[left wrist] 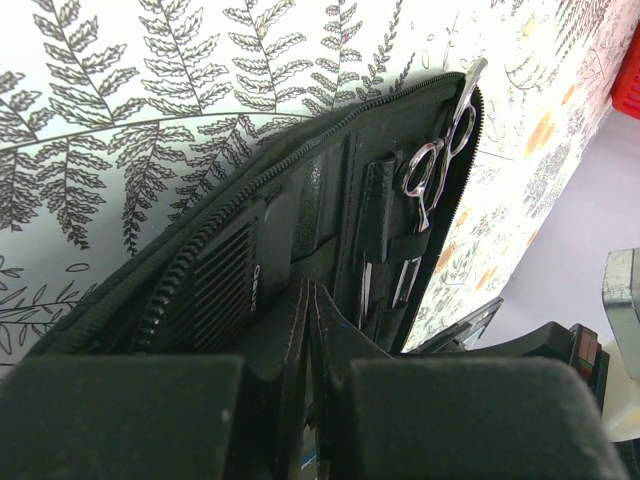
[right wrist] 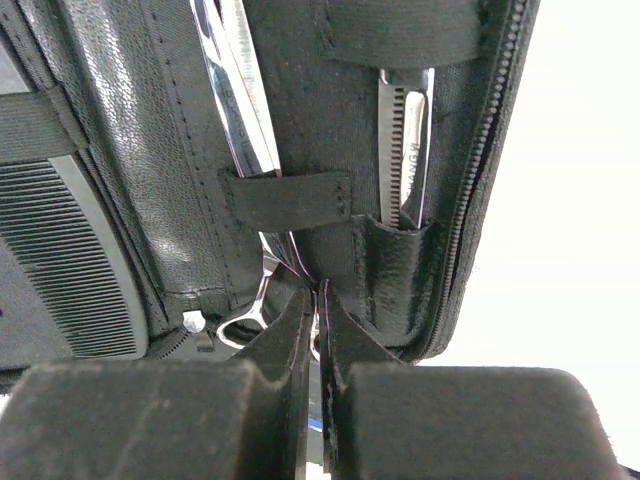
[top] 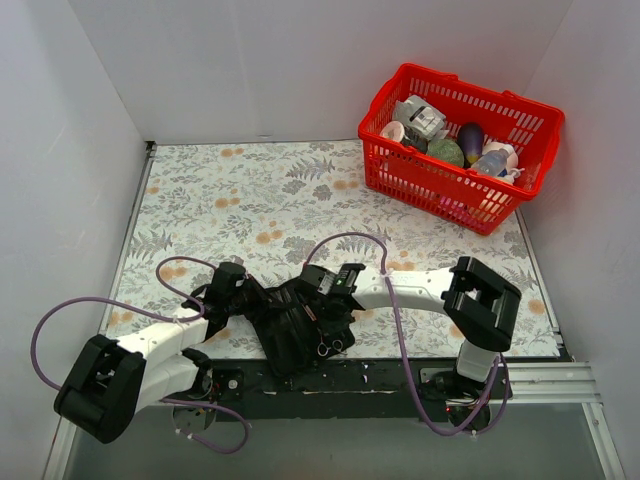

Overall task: Sort the hair-cutting tools
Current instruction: Adjust the scissors in the hairdressing tool bag.

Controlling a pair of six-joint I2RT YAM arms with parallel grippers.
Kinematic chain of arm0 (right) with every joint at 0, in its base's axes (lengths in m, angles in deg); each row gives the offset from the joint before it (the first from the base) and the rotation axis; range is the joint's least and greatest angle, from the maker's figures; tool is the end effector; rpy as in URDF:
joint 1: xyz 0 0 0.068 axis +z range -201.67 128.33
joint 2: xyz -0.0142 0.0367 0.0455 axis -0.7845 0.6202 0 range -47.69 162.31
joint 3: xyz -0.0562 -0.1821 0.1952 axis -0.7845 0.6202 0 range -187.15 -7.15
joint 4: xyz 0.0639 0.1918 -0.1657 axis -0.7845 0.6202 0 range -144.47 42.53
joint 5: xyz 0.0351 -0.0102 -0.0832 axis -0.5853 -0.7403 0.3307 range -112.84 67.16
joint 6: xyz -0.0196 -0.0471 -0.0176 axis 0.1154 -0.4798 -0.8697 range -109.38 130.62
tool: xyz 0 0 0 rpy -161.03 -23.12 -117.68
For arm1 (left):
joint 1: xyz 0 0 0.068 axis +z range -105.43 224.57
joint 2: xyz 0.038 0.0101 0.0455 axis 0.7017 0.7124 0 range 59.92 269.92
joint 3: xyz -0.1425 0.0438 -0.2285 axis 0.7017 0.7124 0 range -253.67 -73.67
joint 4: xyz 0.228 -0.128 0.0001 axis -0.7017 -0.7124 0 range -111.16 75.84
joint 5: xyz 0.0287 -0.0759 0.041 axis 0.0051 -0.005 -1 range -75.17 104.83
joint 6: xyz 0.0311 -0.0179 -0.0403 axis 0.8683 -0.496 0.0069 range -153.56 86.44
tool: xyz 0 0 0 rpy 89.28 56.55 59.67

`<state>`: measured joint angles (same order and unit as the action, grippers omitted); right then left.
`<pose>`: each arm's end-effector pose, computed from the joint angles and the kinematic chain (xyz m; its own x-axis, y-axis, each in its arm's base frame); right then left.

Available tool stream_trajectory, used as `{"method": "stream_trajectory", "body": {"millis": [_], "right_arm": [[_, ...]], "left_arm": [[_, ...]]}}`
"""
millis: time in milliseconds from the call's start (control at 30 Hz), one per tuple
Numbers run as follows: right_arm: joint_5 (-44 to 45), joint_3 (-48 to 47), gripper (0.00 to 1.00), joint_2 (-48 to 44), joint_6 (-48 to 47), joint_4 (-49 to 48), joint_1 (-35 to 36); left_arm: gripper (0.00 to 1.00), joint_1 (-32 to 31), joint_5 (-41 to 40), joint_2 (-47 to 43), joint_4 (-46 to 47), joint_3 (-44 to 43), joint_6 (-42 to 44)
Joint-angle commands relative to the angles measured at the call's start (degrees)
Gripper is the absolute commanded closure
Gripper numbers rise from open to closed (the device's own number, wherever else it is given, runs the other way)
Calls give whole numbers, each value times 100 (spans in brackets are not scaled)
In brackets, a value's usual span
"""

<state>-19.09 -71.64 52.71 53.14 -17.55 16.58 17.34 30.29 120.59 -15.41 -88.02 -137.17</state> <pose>0.1257 0.3089 0.1734 -0.8824 -0.3922 -0.2597 -0.4387 0.8854 0.1534 0.1523 -0.0892 0.1279 -0.4295 -0.8325 0.3501 -0.7794 0.1459 -0.6093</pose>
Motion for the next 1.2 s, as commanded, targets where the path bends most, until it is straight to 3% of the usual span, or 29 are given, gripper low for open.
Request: {"method": "stream_trajectory", "body": {"millis": [0, 833, 1167], "right_arm": [[82, 243, 99, -284, 291, 105, -22], [-164, 560, 99, -451, 608, 51, 206], [-102, -72, 99, 85, 292, 165, 180]], "left_arm": [[100, -20, -61, 16, 29, 20, 78], [100, -20, -70, 77, 29, -33, 87], [100, -20, -105, -37, -41, -42, 87]]}}
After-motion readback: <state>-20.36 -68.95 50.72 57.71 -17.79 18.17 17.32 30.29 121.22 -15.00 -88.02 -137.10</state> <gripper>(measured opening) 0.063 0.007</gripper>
